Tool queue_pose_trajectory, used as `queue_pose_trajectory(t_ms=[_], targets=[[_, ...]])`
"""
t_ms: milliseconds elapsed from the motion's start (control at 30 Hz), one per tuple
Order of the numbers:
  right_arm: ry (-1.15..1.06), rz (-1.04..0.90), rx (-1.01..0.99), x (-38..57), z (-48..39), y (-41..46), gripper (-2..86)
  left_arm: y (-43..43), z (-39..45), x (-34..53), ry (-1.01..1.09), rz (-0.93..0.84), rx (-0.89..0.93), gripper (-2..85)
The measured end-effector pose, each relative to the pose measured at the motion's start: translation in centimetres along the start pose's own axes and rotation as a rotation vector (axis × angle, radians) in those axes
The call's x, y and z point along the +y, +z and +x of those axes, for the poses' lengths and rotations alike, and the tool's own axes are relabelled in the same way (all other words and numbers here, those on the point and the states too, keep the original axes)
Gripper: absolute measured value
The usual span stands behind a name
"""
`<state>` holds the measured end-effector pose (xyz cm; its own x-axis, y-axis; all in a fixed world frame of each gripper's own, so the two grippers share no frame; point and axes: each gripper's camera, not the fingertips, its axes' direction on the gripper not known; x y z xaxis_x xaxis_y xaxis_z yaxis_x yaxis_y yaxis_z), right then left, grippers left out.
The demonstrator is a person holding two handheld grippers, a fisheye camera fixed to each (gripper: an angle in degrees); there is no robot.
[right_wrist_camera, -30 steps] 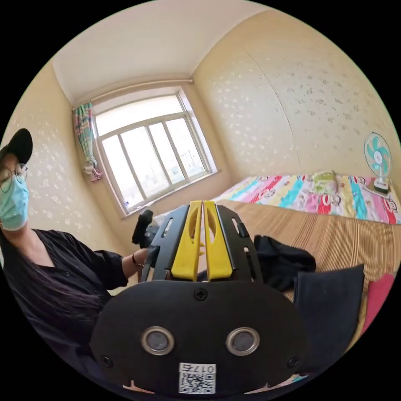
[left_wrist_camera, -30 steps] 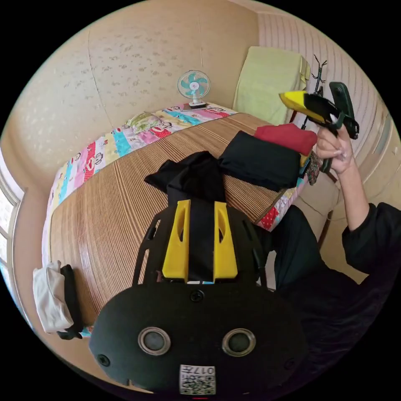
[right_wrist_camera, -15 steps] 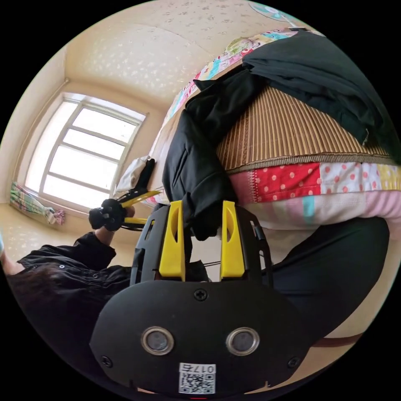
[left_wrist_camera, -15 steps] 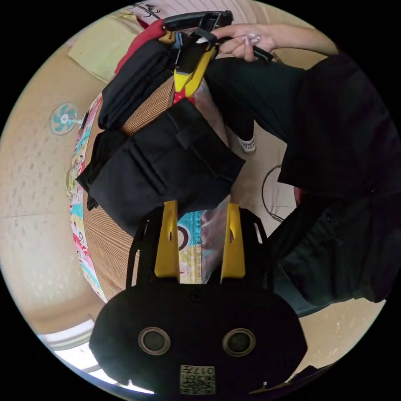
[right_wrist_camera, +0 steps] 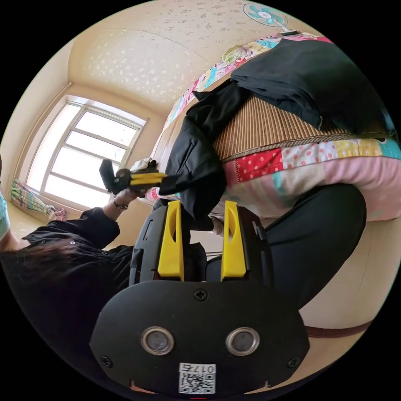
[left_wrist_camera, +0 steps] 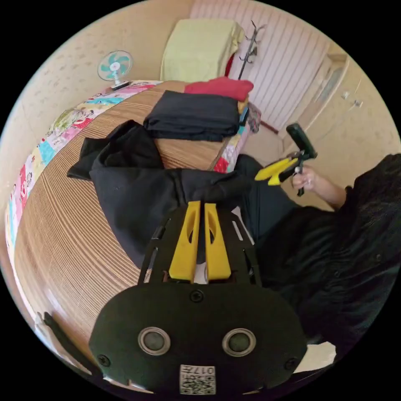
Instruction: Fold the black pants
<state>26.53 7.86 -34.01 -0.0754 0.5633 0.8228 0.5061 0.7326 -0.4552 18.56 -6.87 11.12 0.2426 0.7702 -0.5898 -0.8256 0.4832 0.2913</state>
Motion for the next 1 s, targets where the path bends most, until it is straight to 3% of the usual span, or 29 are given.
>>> queue_pose_trajectory(t_ms=[100,367,467,567,667,767,800,900,933,1000], targets=[[-0.057,-0.034,0.011,1.1,-0.7,2.3,15.1,-9.9,-5.7,-0.3,-0.184,0.396,0.238,-0.1],[-0.142,-0.007,0.064,2.2,-4.1,8.5,17.3,-23.6,-8.7,-2.5,-0.174,0.881,0.515,-0.7],[-0.262,0.079,0.102,4.2,-7.1,8.2,18.0,-29.4,-7.1,-3.6,-0.098,0.957,0.467,-0.8],[-0.389,0.158,0.253,6.3,-11.4,8.0,21.6,-34.5,-4.8,-4.0,-0.04,1.034,0.424,-0.8],[-0.453,0.362,0.449,8.1,-15.7,7.7,22.6,-39.1,-2.6,-3.1,-0.021,1.124,0.399,-0.8],[-0.639,0.437,0.536,6.8,-20.3,9.2,20.2,-43.9,-0.7,0.0,0.0,1.25,0.335,-0.8],[-0.68,0.442,0.62,5.4,-22.1,9.7,13.6,-46.0,-0.3,1.7,0.011,1.299,0.329,-0.8],[-0.699,0.782,0.709,4.4,-27.1,3.1,4.4,-52.5,1.2,7.1,0.01,1.424,0.178,-0.8],[-0.687,0.922,0.667,4.1,-28.7,-1.3,3.9,-54.0,1.5,8.2,0.003,1.445,0.125,-0.8],[-0.755,1.026,0.532,3.2,-31.6,-7.6,3.6,-59.7,2.9,12.3,-0.053,1.538,-0.092,-0.8]])
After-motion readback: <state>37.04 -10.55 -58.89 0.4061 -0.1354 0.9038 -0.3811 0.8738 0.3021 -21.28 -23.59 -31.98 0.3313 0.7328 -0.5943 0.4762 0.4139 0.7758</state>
